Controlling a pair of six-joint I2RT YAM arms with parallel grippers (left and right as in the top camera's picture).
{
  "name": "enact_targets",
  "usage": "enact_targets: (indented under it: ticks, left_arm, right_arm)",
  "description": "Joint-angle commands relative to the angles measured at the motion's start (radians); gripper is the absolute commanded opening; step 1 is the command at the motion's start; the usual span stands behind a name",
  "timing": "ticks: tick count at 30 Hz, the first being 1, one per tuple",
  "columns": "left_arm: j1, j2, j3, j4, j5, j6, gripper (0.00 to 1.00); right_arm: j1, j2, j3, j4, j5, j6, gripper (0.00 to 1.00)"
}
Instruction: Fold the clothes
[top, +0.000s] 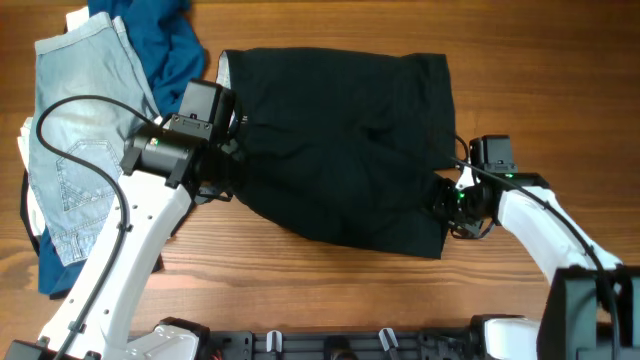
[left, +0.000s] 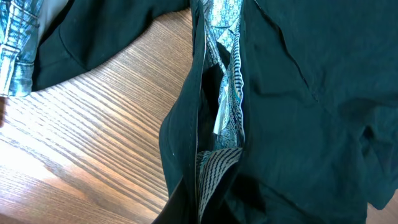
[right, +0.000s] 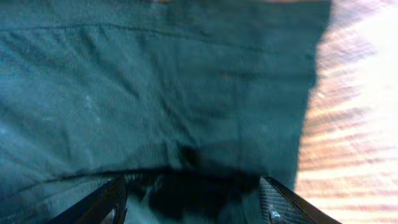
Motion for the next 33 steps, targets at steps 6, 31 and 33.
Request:
enact_targets:
  ticks: [6, 31, 33]
  left_arm:
    - [-0.003, 0.008, -0.006, 0.006, -0.021, -0.005, 0.04]
    - [-0.037, -0.189, -0.006, -0.338, -0.06, -0.075, 0.04]
    - [-0.061, -0.221, -0.006, -0.343, -0.116, -0.114, 0.04]
  right_arm:
    - [0.062, 0.021, -0.004, 0.029, -0.054, -0.035, 0.08]
    - [-0.225, -0.573, 0.636, -0.81, 0.132, -0.281, 0.04]
    - [-0.225, -0.552, 0.636, -0.804, 0.135, -0.294, 0.04]
